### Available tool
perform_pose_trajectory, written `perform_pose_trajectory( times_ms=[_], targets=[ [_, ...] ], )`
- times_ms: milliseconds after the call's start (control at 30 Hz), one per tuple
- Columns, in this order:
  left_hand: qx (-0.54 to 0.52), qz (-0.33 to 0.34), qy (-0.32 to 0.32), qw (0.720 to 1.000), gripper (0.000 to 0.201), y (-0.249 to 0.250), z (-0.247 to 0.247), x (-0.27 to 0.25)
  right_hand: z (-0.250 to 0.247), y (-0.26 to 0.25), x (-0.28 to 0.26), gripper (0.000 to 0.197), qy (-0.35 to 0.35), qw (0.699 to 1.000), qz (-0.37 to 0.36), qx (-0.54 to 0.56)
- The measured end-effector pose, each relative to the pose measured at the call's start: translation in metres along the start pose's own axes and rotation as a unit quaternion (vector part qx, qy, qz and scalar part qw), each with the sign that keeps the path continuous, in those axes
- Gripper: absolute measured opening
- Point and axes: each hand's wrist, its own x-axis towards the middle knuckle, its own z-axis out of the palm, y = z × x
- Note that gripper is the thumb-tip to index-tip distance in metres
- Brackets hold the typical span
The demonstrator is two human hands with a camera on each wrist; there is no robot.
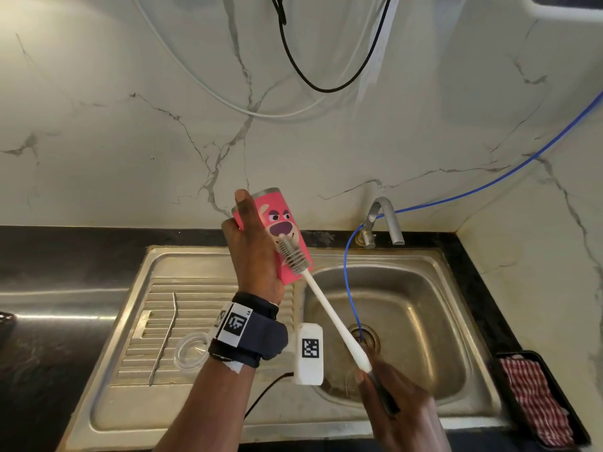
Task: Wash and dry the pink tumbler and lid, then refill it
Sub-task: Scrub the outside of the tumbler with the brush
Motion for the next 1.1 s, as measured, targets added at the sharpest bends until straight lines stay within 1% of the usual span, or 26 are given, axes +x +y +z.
perform_pose_trajectory(
  times_ms=[133,233,300,500,600,700,833,900,1000,1100],
  targets=[
    [0.002,-0.006,-0.036,0.999,0.053,-0.010,0.006,-0.013,0.008,0.002,0.021,0.043,0.027,1.000,-0.002,0.003],
    [0.004,0.001,-0.013,1.000,0.063,-0.003,0.005,-0.005,0.003,0.000,0.010,0.043,0.021,1.000,0.003,0.010],
    [0.001,0.002,0.002,1.000,0.061,0.001,0.002,0.000,-0.001,-0.002,0.001,0.045,0.012,1.000,0.004,0.018],
    [0.004,-0.008,-0.029,1.000,0.059,-0.006,0.005,-0.011,0.013,-0.003,0.014,0.043,0.037,0.999,-0.002,0.005],
    [0.000,0.004,0.001,1.000,0.061,0.000,0.003,-0.002,0.007,-0.003,0.004,0.046,0.024,1.000,0.004,0.017],
    [-0.015,0.008,0.027,0.999,0.065,0.002,-0.002,0.006,0.006,-0.004,0.001,0.043,0.018,1.000,-0.001,0.013],
    [-0.009,-0.006,-0.011,1.000,0.062,-0.006,0.003,-0.003,0.017,-0.009,0.020,0.039,0.038,0.999,-0.031,-0.004],
    [-0.017,-0.010,-0.017,1.000,0.062,-0.006,0.005,-0.005,0.019,-0.008,0.022,0.038,0.046,0.998,-0.037,-0.011],
    [-0.030,0.010,0.012,0.999,0.067,0.000,0.002,0.002,0.012,-0.003,0.009,0.039,0.030,0.999,-0.021,-0.001],
    [-0.049,0.021,0.042,0.998,0.066,0.003,-0.004,0.010,0.005,0.002,-0.003,0.036,0.009,1.000,-0.014,-0.003]
  ],
)
